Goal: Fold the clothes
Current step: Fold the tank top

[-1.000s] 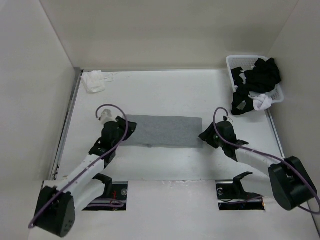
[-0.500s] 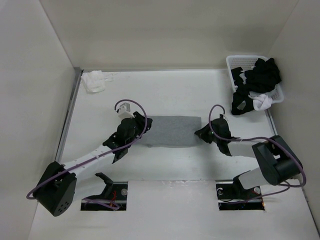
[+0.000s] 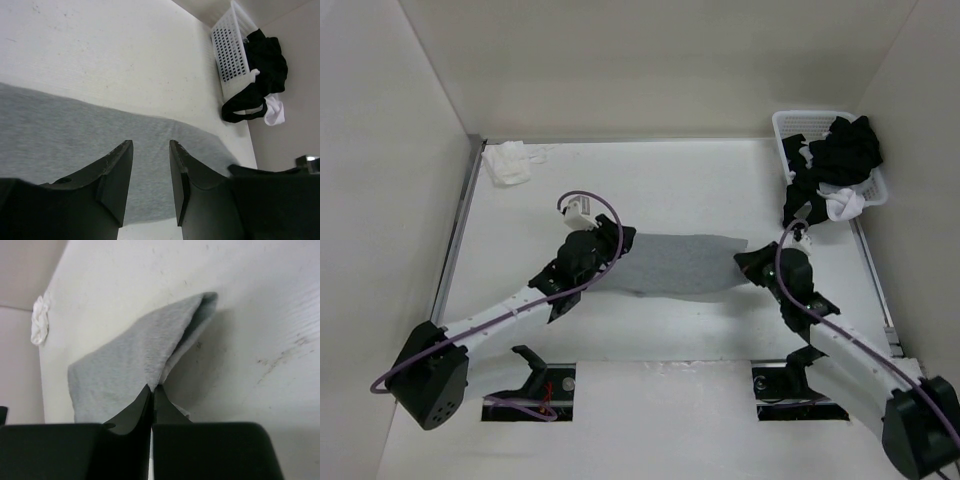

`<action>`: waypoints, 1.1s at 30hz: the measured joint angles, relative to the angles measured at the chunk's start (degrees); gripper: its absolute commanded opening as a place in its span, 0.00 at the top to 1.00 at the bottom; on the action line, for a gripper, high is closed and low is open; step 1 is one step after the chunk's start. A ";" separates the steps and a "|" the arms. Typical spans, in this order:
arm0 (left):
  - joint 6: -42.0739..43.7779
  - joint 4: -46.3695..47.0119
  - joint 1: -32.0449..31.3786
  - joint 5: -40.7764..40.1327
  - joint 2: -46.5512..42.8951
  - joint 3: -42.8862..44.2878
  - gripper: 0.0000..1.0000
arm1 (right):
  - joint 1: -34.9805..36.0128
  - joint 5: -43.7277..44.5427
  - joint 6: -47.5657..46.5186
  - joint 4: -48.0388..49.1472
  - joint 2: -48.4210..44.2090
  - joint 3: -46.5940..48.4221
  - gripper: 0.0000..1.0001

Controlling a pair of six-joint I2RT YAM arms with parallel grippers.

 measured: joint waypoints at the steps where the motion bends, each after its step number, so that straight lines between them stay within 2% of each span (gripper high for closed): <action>1: 0.02 -0.02 -0.15 0.04 0.39 0.00 0.67 | 0.07 1.01 -1.68 -3.63 -2.91 1.64 1.00; 4: 0.02 -0.17 0.22 0.11 0.50 0.00 0.67 | 2.29 3.30 -5.99 -12.55 -4.96 9.11 1.00; 8: 0.00 -0.59 1.70 0.24 -1.79 -0.04 0.67 | 11.50 6.32 -9.77 -18.95 2.54 21.70 0.99; 13: -0.22 -1.40 4.98 0.28 -9.62 -1.70 0.66 | 25.24 9.44 -12.31 -21.97 20.70 37.59 0.99; 19: -1.07 -2.84 9.38 1.92 -16.55 -5.14 0.65 | 32.00 10.45 -13.35 -24.06 44.81 55.06 0.97; 21: -1.33 -3.67 10.86 2.93 -17.94 -6.25 0.64 | 33.31 10.45 -13.33 -24.72 52.54 60.96 0.93; 24: -1.77 -5.03 13.49 4.39 -19.74 -7.85 0.63 | 35.15 10.29 -12.83 -25.57 60.96 67.21 0.66; 26: -2.01 -5.88 15.10 5.33 -20.50 -8.39 0.63 | 36.26 9.90 -12.22 -25.99 62.86 68.30 0.57; 30: -2.29 -6.64 16.70 6.36 -20.63 -8.68 0.63 | 37.59 9.18 -12.24 -24.70 58.21 65.59 0.54; 31: -2.36 -6.60 16.59 6.56 -20.24 -8.68 0.63 | 37.62 9.14 -12.26 -23.89 55.08 63.34 0.56; 33: -2.40 -6.01 15.93 6.67 -18.49 -8.68 0.63 | 37.16 8.98 -12.52 -21.70 46.69 57.33 0.73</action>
